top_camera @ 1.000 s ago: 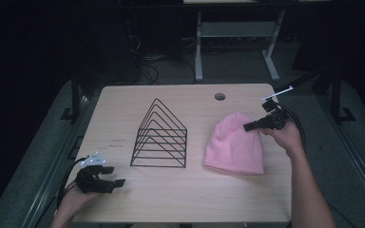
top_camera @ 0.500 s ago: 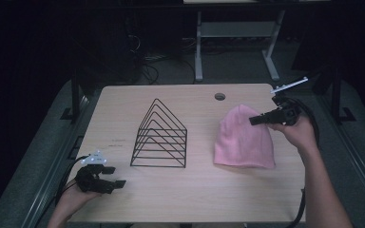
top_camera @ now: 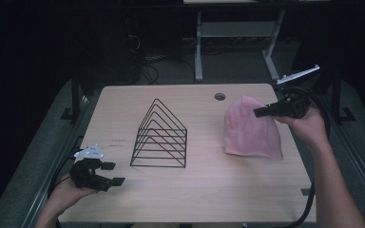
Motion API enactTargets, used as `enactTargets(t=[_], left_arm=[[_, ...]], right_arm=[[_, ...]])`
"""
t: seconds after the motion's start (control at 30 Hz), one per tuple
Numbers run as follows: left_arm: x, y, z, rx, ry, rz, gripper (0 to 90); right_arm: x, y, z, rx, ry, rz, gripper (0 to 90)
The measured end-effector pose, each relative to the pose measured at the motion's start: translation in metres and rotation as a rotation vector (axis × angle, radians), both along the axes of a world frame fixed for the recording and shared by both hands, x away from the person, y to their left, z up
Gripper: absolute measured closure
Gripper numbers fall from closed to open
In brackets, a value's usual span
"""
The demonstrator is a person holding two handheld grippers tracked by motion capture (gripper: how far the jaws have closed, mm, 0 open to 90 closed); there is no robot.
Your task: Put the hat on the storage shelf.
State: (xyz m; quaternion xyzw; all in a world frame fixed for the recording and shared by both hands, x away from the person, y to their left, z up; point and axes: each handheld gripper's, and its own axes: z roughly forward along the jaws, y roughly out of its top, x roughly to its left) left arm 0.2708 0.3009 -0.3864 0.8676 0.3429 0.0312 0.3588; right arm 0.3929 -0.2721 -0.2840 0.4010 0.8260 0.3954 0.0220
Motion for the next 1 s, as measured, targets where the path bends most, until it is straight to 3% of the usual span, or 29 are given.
enactTargets(t=[0.33,1.0], left_arm=[[0.003,-0.014,0.033,0.001,-0.023,-0.053,24.7],[0.022,-0.044,0.081,-0.011,-0.040,-0.155,24.6]], right_arm=[[-0.005,0.004,0.020,0.010,-0.048,0.034,79.4],[-0.020,0.032,0.073,0.034,-0.157,0.135,79.3]])
